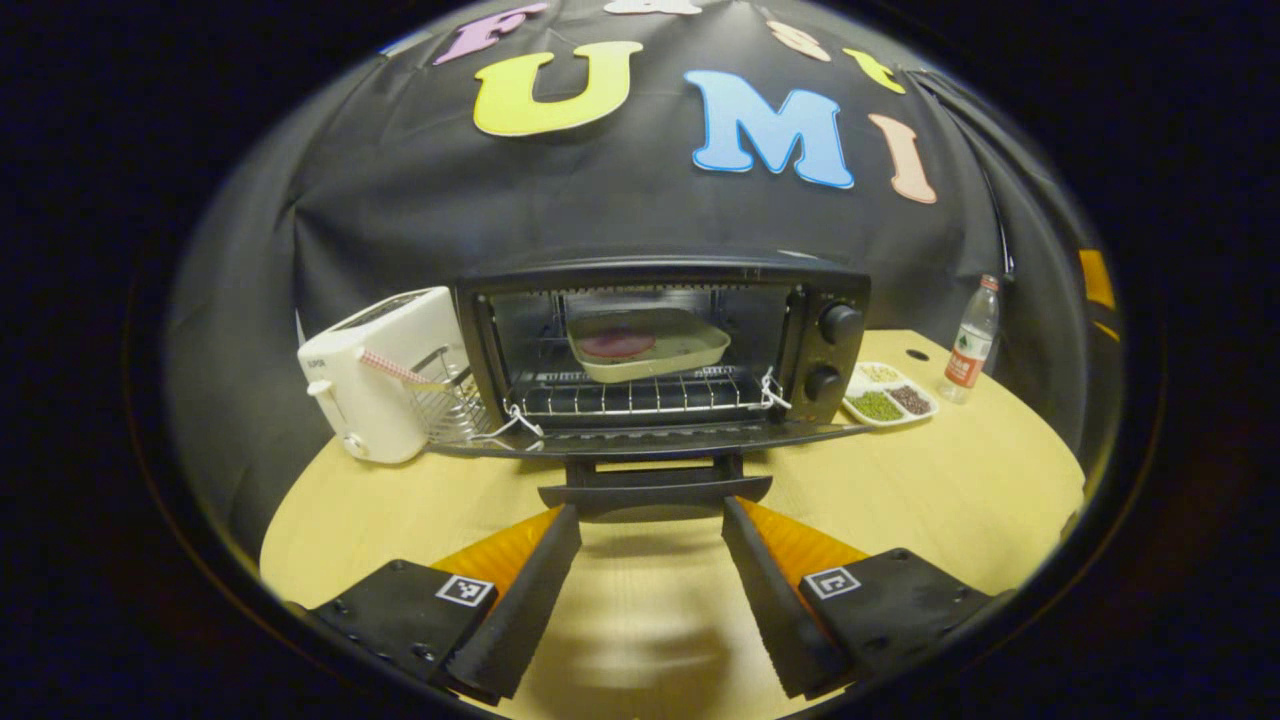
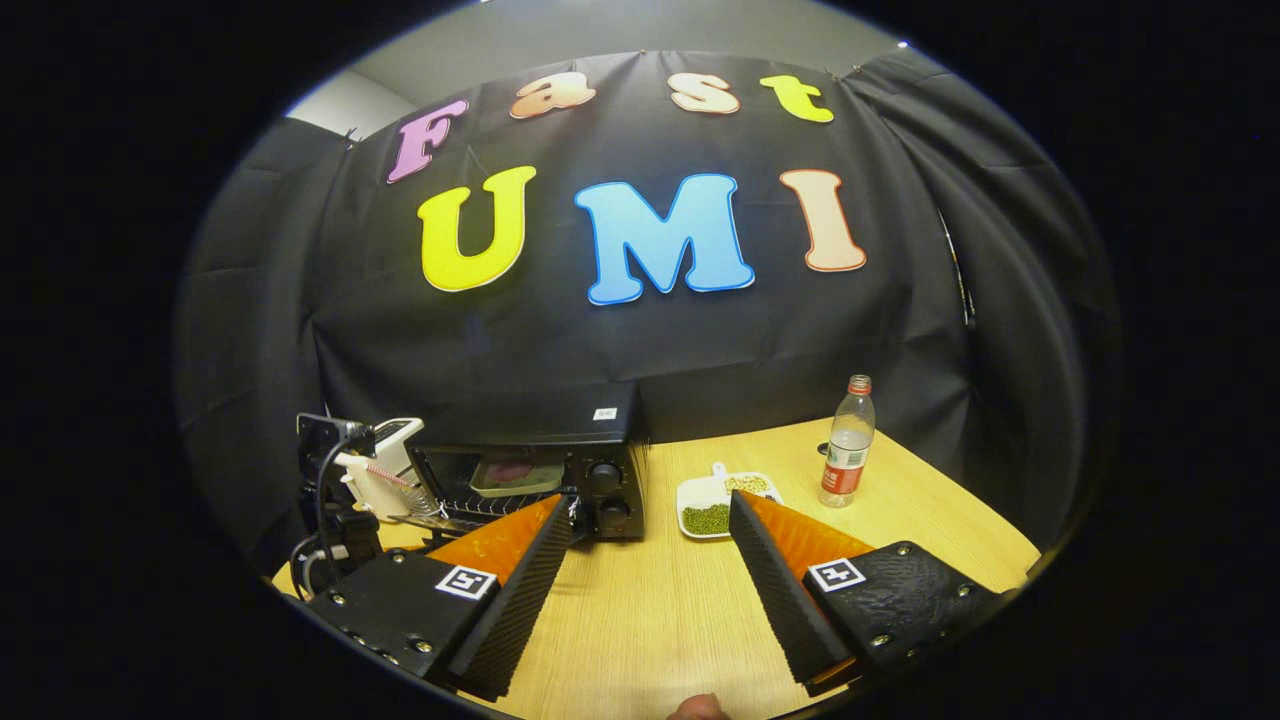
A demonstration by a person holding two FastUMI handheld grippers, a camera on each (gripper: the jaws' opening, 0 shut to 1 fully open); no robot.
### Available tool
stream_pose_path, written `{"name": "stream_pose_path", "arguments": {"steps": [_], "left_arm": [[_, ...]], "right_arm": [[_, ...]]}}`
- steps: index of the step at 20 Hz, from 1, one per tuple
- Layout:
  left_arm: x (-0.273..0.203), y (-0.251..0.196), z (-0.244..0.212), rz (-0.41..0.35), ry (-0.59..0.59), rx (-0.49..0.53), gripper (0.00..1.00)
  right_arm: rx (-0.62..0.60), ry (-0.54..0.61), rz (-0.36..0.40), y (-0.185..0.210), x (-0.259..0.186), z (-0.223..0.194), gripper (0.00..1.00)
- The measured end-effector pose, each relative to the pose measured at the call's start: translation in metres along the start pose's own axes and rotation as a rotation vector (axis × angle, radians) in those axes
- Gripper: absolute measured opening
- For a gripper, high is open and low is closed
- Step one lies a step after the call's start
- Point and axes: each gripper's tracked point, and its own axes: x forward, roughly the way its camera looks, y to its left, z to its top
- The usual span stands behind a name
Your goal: Open the electric oven with the left hand, put the food in, and close the electric oven.
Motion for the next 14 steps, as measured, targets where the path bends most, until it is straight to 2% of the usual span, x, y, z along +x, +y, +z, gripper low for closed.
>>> {"name": "stream_pose_path", "arguments": {"steps": [1, 3, 4, 7, 8, 9, 10, 12, 13, 14], "left_arm": [[0.000, 0.001, 0.005, 0.000, -0.006, -0.007, 0.97], [0.001, 0.000, 0.014, 0.002, -0.019, -0.018, 1.00], [0.003, 0.001, 0.020, 0.003, -0.030, -0.017, 0.97], [0.006, 0.001, 0.037, 0.002, -0.054, -0.006, 0.97], [0.008, 0.001, 0.043, 0.000, -0.065, -0.006, 1.00], [0.010, 0.001, 0.049, -0.001, -0.075, -0.004, 0.97], [0.012, 0.002, 0.056, -0.002, -0.086, -0.001, 1.00], [0.016, 0.002, 0.069, -0.008, -0.107, -0.006, 0.97], [0.018, 0.002, 0.074, -0.010, -0.116, -0.007, 1.00], [0.022, 0.002, 0.082, -0.012, -0.127, -0.005, 0.97]], "right_arm": [[0.000, 0.001, 0.001, -0.001, 0.002, -0.001, 0.98], [-0.002, 0.003, 0.000, -0.005, 0.004, 0.000, 0.98], [-0.001, 0.004, -0.002, -0.007, 0.003, 0.000, 0.98], [0.005, 0.005, -0.011, -0.007, 0.007, 0.003, 0.98], [0.007, 0.006, -0.013, -0.008, 0.007, 0.003, 0.98], [0.010, 0.007, -0.015, -0.008, 0.009, 0.002, 0.98], [0.011, 0.007, -0.016, -0.009, 0.009, 0.003, 0.98], [0.009, 0.007, -0.016, -0.010, 0.010, 0.005, 0.98], [0.008, 0.007, -0.016, -0.010, 0.010, 0.004, 0.98], [0.009, 0.003, -0.017, -0.011, 0.011, 0.006, 0.98]]}}
